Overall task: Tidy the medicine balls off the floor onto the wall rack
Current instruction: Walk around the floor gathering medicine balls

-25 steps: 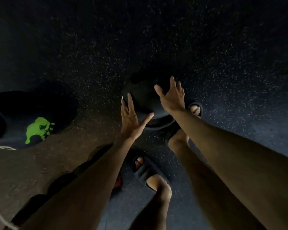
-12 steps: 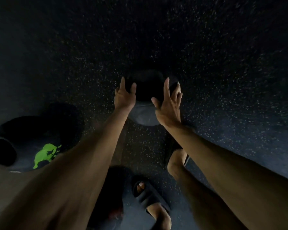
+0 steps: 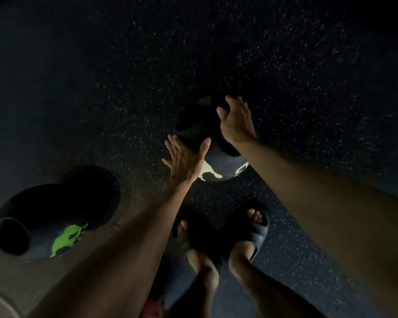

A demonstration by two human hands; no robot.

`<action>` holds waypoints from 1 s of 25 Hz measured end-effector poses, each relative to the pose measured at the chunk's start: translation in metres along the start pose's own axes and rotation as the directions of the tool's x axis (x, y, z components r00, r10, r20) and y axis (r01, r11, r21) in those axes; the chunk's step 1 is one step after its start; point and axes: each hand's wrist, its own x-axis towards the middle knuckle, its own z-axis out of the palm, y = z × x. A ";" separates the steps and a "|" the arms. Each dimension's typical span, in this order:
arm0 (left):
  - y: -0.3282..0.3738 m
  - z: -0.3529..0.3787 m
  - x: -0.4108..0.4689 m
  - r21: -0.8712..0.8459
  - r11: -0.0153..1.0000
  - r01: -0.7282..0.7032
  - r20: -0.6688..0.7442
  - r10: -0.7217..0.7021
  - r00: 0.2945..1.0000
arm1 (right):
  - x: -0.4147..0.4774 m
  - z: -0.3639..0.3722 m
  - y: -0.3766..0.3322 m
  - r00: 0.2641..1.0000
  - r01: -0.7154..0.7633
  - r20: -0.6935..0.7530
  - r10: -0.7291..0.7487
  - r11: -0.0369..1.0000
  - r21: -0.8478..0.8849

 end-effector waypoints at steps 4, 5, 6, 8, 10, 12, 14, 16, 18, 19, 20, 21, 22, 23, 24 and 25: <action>0.053 -0.005 0.037 -0.118 0.987 0.110 -0.049 -0.116 0.992 | -0.056 0.004 0.027 0.964 0.221 -0.106 -0.246 0.954 -0.201; 0.068 -0.007 0.051 -0.128 0.982 0.140 -0.056 -0.148 0.987 | -0.060 0.005 0.033 0.965 0.230 -0.069 -0.252 0.943 -0.240; 0.081 -0.010 0.062 -0.120 0.980 0.161 -0.052 -0.168 0.984 | -0.059 0.004 0.035 0.968 0.225 -0.052 -0.246 0.939 -0.259; 0.110 -0.017 0.086 -0.065 0.984 0.167 -0.020 -0.169 0.985 | -0.032 -0.002 0.029 0.974 0.198 -0.058 -0.218 0.950 -0.242; 0.129 -0.029 0.105 0.000 0.993 0.119 0.014 -0.119 0.993 | 0.002 -0.013 0.014 0.982 0.170 -0.051 -0.183 0.966 -0.194; 0.136 -0.040 0.114 0.050 0.997 -0.061 0.056 0.058 0.997 | 0.031 -0.029 0.006 0.991 0.115 -0.054 -0.125 0.981 -0.156; 0.130 -0.051 0.114 0.085 0.951 -0.297 0.129 0.285 0.950 | 0.061 -0.044 -0.001 0.999 -0.028 -0.039 0.024 0.993 -0.116; 0.120 -0.058 0.114 0.155 0.852 -0.500 0.201 0.468 0.860 | 0.096 -0.061 -0.008 0.978 -0.210 -0.027 0.208 0.976 -0.058; 0.125 -0.060 0.125 0.223 0.777 -0.588 0.238 0.542 0.806 | 0.126 -0.082 -0.013 0.946 -0.320 -0.033 0.321 0.947 0.036; 0.137 -0.060 0.134 0.246 0.767 -0.592 0.246 0.541 0.804 | 0.134 -0.090 -0.013 0.946 -0.318 -0.048 0.321 0.946 0.069; 0.153 -0.058 0.144 0.257 0.776 -0.576 0.261 0.518 0.814 | 0.133 -0.097 -0.012 0.957 -0.274 -0.071 0.280 0.959 0.076; 0.172 -0.056 0.152 0.259 0.795 -0.548 0.272 0.484 0.832 | 0.126 -0.102 -0.010 0.974 -0.202 -0.095 0.207 0.978 0.060; 0.190 -0.054 0.160 0.261 0.819 -0.511 0.270 0.447 0.853 | 0.116 -0.103 -0.008 0.986 -0.125 -0.108 0.126 0.992 0.022; 0.208 -0.052 0.167 0.258 0.845 -0.468 0.260 0.406 0.876 | 0.106 -0.102 -0.006 0.992 -0.067 -0.107 0.064 0.998 -0.019; 0.228 -0.049 0.176 0.247 0.874 -0.418 0.245 0.361 0.900 | 0.102 -0.102 -0.004 0.995 -0.041 -0.098 0.036 0.998 -0.045; 0.245 -0.046 0.186 0.238 0.896 -0.375 0.228 0.323 0.918 | 0.105 -0.104 -0.002 0.995 -0.051 -0.088 0.047 0.997 -0.050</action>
